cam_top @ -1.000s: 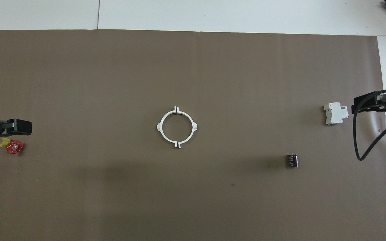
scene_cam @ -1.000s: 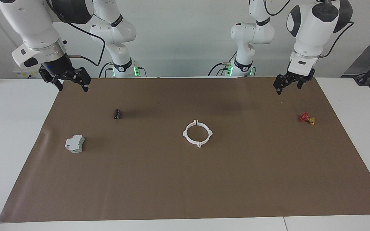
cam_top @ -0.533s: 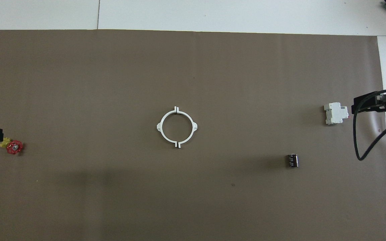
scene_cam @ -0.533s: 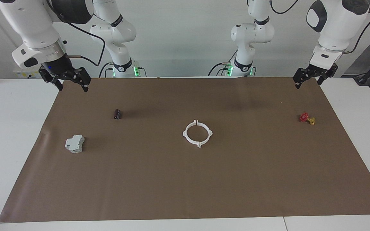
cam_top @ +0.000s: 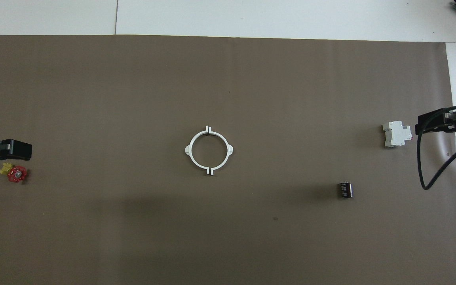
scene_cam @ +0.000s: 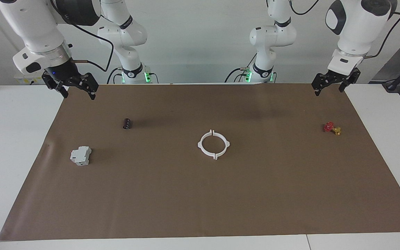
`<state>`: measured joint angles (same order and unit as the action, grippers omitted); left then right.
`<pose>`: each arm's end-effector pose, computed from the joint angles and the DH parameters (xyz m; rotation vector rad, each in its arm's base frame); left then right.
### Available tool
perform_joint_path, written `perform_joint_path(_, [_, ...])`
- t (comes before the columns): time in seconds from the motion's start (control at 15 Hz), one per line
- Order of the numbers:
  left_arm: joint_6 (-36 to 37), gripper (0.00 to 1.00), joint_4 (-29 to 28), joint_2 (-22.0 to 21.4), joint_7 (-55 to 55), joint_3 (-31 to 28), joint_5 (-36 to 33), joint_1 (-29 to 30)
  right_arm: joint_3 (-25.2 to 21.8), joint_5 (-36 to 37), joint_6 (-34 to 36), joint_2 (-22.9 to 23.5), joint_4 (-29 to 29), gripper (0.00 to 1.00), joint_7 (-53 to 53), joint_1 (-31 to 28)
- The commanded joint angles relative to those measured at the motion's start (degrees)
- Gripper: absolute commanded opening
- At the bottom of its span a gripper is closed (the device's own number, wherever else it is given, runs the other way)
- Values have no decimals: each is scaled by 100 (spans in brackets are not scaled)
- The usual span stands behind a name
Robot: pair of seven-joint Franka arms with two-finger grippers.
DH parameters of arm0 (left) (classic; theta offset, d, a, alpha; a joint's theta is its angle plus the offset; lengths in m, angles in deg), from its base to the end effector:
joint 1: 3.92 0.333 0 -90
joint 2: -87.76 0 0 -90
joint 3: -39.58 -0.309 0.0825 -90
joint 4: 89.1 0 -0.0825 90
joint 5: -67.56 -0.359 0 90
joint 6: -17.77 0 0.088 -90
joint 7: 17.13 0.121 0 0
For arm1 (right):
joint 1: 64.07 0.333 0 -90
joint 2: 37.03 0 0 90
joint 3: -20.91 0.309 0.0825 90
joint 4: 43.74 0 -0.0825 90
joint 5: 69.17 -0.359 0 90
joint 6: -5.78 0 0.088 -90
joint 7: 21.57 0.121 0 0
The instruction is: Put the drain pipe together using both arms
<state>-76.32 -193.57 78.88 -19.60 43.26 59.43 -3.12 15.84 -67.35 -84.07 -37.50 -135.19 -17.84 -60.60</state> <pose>0.4842 -0.0102 0.5760 -2.9890 0.0273 0.0292 0.5256 -0.0187 0.5963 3.1067 -0.1442 -0.0298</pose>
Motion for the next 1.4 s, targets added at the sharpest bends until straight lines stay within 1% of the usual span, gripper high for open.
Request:
perform_joint_path(0.0, [567,100,901,387,19,158,154,167,59,64,73,-32,-13,100,-126,-83])
perform_joint_path(0.27, [576,100,875,317,228,53,154,78,59,64,73,-32,-13,100,-126,-83])
perform_joint_path(0.47, [550,100,806,168,1238,9,241,140,59,64,73,-32,-13,100,-126,-83])
perform_joint_path(0.53, [567,100,814,167,1275,0,294,149,59,64,73,-32,-13,100,-126,-83])
perform_joint_path(0.67, [480,100,788,124,1258,-174,809,166,59,64,73,-32,-13,100,-126,-83])
perform_joint_path(0.73, [488,100,735,80,1284,-297,908,149,59,64,73,-32,-13,100,-126,-83])
perform_joint_path(0.93, [235,100,437,-34,1319,-290,909,78,59,64,73,-32,-13,100,-126,-83])
perform_joint_path(1.33, [172,100,375,-61,1337,-272,901,78,59,64,73,-32,-13,100,-126,-83])
